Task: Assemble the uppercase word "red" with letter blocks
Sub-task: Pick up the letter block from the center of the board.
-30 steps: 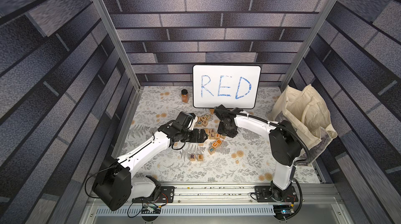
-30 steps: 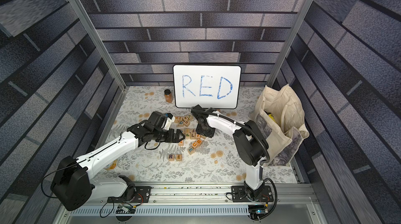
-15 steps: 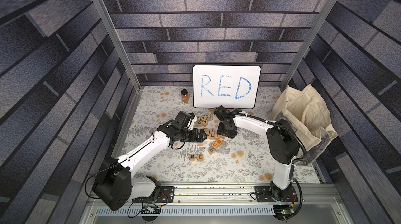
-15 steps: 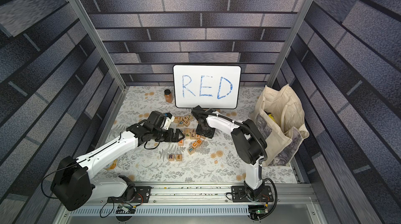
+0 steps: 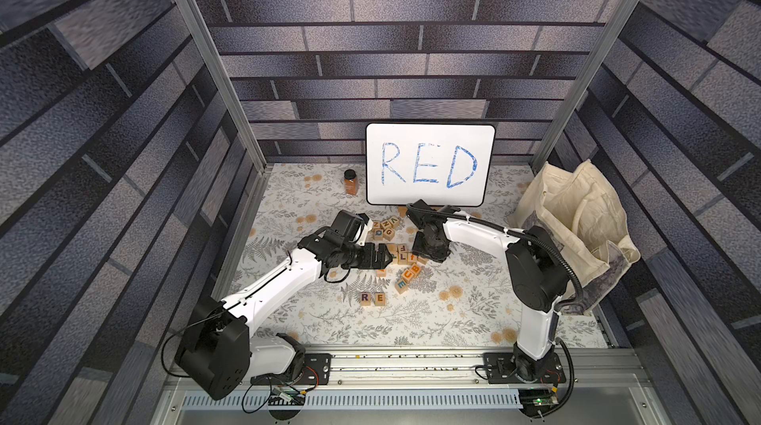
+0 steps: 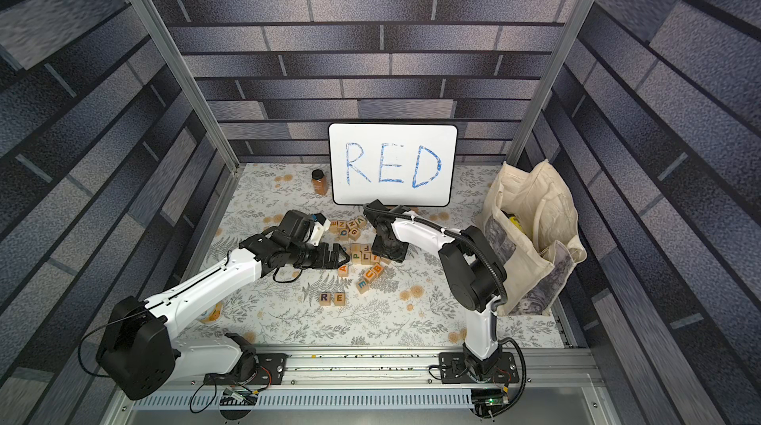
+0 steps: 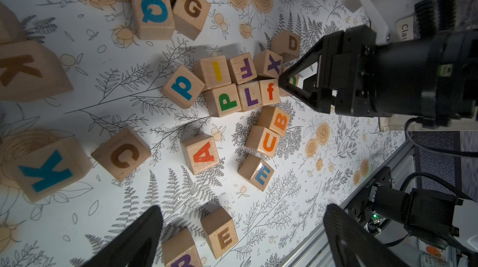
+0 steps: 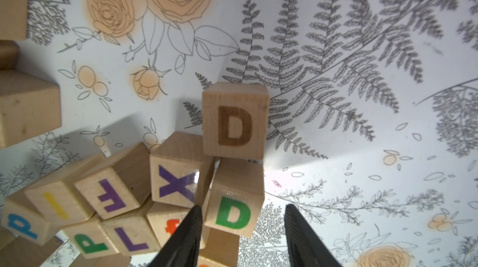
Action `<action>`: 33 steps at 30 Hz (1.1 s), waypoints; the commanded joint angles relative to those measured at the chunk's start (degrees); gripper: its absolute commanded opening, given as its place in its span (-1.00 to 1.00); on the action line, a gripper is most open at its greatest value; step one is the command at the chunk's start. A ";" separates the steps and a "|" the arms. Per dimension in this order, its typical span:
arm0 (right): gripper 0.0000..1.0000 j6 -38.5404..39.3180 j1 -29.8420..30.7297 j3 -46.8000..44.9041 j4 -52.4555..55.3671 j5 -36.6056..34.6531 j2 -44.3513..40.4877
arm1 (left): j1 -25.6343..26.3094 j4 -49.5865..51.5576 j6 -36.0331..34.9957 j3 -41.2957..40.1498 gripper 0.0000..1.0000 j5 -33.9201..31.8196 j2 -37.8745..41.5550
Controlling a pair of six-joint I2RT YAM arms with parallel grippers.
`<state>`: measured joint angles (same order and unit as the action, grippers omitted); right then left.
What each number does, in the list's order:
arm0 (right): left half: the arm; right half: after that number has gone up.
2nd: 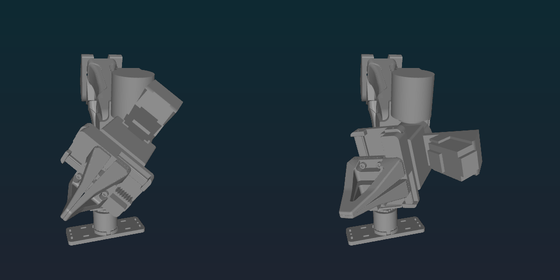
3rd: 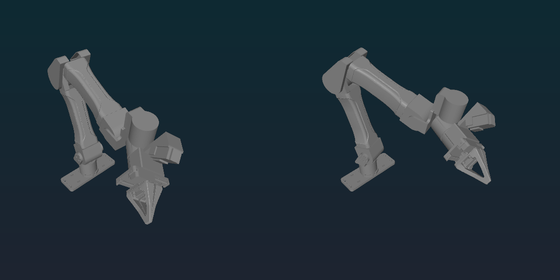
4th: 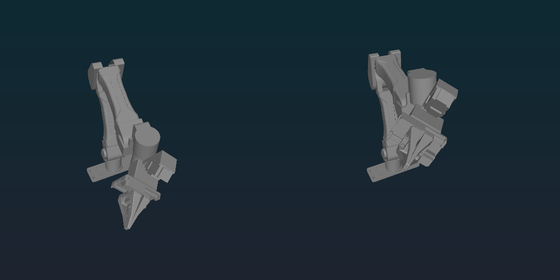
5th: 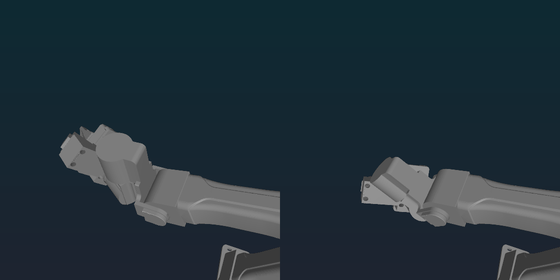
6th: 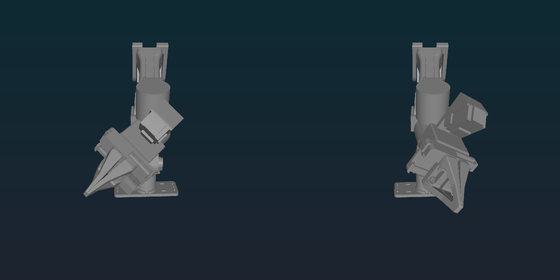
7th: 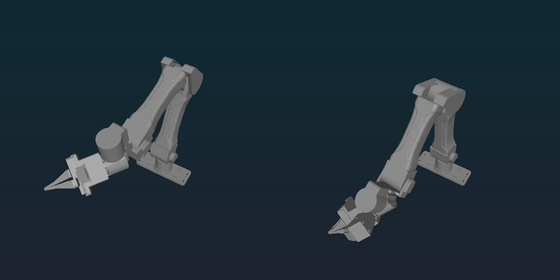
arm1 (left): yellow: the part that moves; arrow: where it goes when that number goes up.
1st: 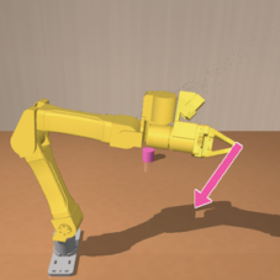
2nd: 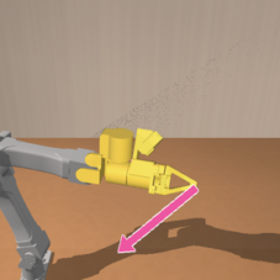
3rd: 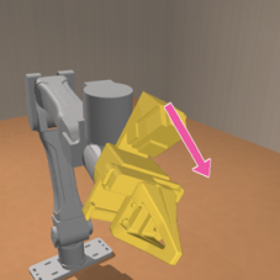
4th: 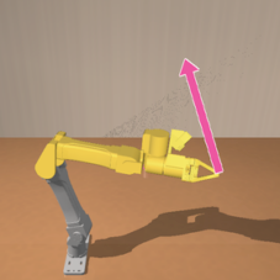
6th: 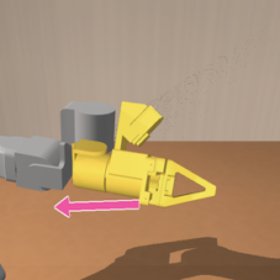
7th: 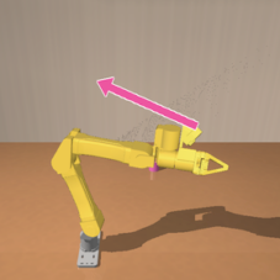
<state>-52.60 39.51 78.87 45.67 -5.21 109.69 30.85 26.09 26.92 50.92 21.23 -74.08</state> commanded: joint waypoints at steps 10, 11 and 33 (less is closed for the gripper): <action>-0.03 1.69 -0.88 -1.95 -0.87 0.12 4.63 | -0.43 0.90 -1.34 -0.34 1.00 0.64 2.36; -0.04 1.88 -0.92 -2.05 -0.98 0.21 4.82 | -0.40 0.92 -1.26 -0.34 1.00 0.63 2.38; -0.32 3.81 -1.01 -3.77 0.00 -1.67 2.09 | -0.40 0.57 -0.48 -1.17 1.00 0.30 3.49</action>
<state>-49.15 39.09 78.41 43.59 -3.57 109.67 30.85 26.15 26.96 50.28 21.21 -71.72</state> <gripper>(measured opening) 0.345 0.998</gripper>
